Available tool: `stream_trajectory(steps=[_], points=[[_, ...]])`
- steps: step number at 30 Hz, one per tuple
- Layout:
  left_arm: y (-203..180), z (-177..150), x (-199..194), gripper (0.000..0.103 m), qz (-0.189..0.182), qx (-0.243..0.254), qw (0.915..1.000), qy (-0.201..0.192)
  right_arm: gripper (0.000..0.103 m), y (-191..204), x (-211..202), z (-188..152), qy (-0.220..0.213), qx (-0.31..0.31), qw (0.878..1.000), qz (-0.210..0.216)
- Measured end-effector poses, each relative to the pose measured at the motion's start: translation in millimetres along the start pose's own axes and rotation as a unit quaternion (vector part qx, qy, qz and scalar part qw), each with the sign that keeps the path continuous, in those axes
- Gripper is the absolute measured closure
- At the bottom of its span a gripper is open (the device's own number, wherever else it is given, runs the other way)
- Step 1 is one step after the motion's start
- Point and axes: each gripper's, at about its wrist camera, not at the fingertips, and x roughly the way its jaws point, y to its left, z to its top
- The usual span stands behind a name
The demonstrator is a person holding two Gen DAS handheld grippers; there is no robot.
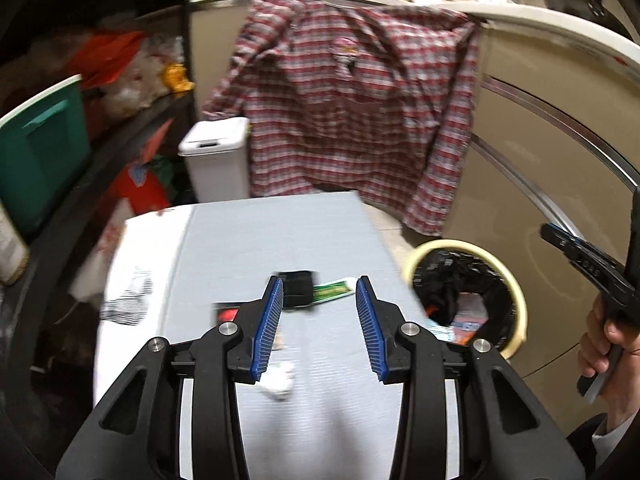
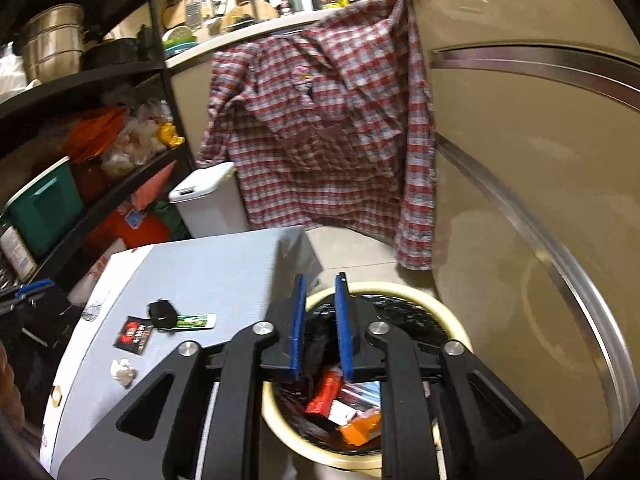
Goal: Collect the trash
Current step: 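Move both grippers back to the table toward the white tissue and black strap, then grasp the white tissue with the left gripper while the right gripper grasps the black strap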
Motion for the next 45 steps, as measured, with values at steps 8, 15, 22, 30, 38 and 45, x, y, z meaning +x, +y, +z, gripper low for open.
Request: stream_trajectory(steps=[8,15,22,30,38,45], points=[[40,-37,27,0.065,0.022,-0.030,0.9990,0.025,0.097,36,13,-8,0.016,-0.017,0.998,0.053],[49,-69,64,0.050,0.004,-0.028,0.9967,0.077,0.096,67,38,-20,0.052,-0.035,0.994,0.084],[40,-88,91,0.050,-0.010,0.001,0.9934,0.114,0.096,97,62,-31,0.067,-0.053,0.991,0.104],[34,-100,112,0.070,-0.015,0.023,0.9895,0.142,0.090,121,90,-40,0.085,-0.044,0.985,0.142],[60,-86,112,0.086,0.005,-0.017,0.9906,0.136,0.078,154,122,-53,0.112,-0.069,0.976,0.174],[82,-75,114,0.086,0.026,-0.050,0.9894,0.134,0.065,180,164,-53,0.128,-0.087,0.971,0.180]])
